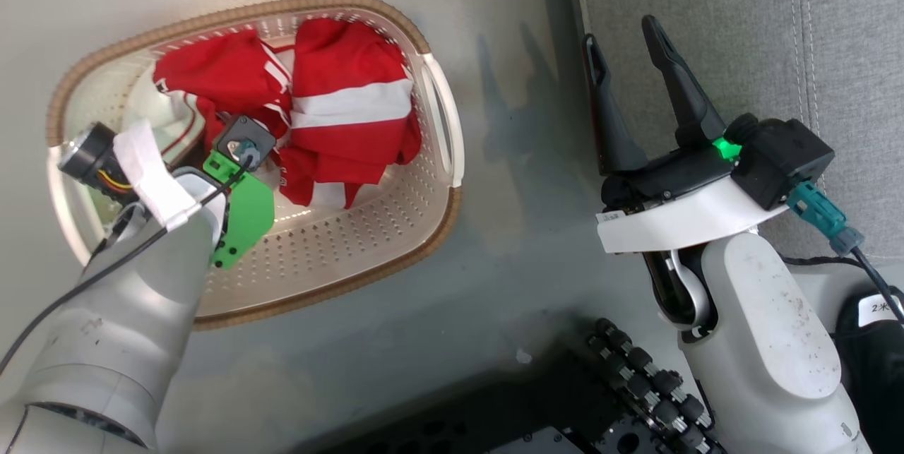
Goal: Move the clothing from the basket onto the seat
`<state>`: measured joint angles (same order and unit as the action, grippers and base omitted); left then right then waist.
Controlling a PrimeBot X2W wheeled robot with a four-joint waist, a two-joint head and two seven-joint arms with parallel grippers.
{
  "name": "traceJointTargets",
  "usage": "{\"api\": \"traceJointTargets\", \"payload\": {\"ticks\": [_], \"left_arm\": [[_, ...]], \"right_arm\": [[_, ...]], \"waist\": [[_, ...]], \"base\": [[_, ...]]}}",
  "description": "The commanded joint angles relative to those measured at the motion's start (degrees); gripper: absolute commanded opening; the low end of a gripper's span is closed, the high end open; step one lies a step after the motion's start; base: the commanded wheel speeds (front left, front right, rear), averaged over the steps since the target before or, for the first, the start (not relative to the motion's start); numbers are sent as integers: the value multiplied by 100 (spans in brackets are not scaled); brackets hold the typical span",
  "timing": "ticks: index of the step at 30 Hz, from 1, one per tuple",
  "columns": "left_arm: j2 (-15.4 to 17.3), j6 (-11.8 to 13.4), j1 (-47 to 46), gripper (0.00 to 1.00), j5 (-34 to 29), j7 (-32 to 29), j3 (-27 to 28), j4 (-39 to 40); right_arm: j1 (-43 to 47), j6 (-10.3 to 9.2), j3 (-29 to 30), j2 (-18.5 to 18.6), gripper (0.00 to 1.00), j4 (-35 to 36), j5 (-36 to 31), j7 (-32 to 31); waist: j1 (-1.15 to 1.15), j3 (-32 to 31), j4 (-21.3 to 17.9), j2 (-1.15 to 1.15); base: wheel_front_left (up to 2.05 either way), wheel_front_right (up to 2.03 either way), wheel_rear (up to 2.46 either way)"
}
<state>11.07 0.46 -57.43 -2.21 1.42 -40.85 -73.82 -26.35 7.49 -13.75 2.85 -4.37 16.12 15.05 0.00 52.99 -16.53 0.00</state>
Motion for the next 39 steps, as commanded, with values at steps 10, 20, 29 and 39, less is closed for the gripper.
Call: {"api": "traceJointTargets", "payload": {"ticks": [10, 20, 29, 39], "left_arm": [[-443, -437, 465, 0, 754, 1177, 365, 108], [-758, -484, 1063, 0, 1318, 1381, 664, 949], [-635, -368, 2015, 0, 1655, 1385, 1122, 3104], [-624, -338, 2934, 0, 1752, 1381, 1682, 5524]], "right_arm": [[467, 0, 290, 15, 100, -135, -472, 19], [946, 0, 466, 62, 100, -264, -644, 16], [1284, 0, 565, 99, 100, -177, -673, -186], [1560, 0, 616, 135, 100, 58, -695, -422]], "waist": [[0, -1301, 712, 0], [0, -2324, 1022, 0], [0, -2969, 1176, 0], [0, -3432, 1295, 0]], "base": [[0, 0, 0], [0, 0, 0], [0, 0, 0], [0, 0, 0]]}}
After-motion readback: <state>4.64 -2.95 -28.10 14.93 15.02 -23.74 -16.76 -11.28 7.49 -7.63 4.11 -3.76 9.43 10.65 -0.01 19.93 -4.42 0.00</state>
